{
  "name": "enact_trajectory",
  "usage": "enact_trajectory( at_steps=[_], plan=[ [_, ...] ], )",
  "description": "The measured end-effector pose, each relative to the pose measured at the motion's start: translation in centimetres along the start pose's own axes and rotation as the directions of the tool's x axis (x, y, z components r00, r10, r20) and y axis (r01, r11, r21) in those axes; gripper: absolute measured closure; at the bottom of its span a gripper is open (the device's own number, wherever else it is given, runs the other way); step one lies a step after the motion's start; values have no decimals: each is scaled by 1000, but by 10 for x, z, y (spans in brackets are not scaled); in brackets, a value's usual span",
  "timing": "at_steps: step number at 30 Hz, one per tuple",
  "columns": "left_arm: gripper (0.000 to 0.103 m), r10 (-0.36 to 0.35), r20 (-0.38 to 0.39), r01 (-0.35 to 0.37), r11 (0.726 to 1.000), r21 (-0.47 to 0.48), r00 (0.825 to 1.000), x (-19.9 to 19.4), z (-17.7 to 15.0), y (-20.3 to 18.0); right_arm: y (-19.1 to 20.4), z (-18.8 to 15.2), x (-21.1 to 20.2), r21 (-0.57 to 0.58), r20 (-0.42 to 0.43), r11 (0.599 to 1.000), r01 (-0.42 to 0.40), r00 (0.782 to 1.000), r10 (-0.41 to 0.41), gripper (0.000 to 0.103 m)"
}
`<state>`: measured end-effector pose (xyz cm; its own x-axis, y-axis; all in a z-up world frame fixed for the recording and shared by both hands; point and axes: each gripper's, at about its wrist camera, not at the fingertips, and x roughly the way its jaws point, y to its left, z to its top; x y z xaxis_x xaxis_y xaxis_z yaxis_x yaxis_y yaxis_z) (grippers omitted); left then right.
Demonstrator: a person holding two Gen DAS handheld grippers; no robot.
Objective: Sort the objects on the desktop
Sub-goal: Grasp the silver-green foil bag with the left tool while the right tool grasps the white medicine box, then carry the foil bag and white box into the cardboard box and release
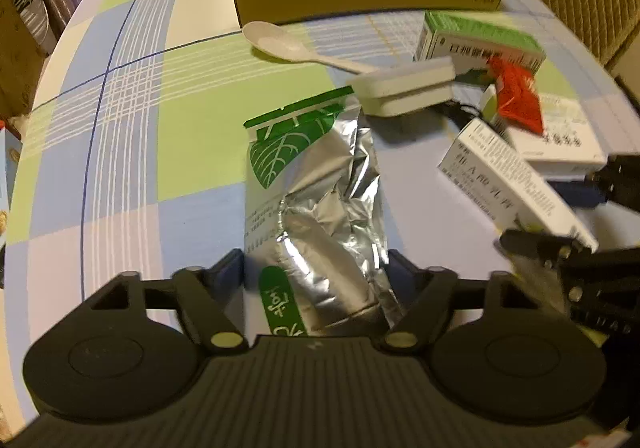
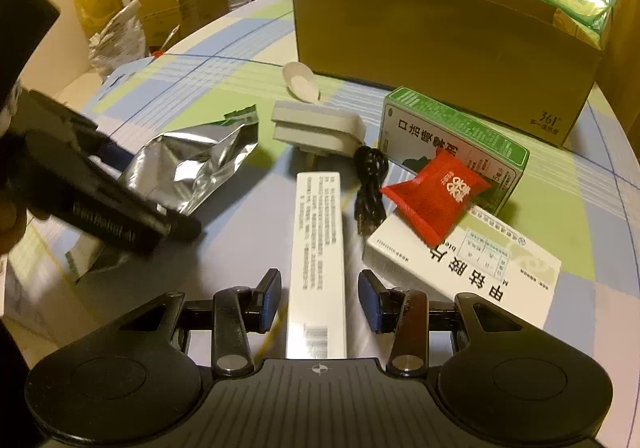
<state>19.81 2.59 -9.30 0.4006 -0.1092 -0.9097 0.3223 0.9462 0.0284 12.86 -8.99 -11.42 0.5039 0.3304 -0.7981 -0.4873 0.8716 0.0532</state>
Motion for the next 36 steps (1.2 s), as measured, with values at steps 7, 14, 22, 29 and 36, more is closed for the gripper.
enact_trajectory(
  at_steps=[7,14,22,29,36],
  plan=[
    [21,-6,-30,6,1000,2,1000,6,3,4,1,7,9,0,-19,1000,0,1000,0,63],
    [42,-37,-34,38,999,13,999,1,4,8,4,6,10,1,-39,1000,17,999,-17,73],
    [58,-19,-3,19,1000,12,1000,-10,-3,2,4,2,-5,34,-26,999,11,1000,-10,80],
    [58,-25,11,25,1000,-19,1000,-31,-5,2,3,2,-34,83,12,997,1,1000,-2,80],
    [58,-16,30,17,1000,-21,999,-62,-1,-4,0,9,-65,109,47,994,1,999,-6,80]
  ],
)
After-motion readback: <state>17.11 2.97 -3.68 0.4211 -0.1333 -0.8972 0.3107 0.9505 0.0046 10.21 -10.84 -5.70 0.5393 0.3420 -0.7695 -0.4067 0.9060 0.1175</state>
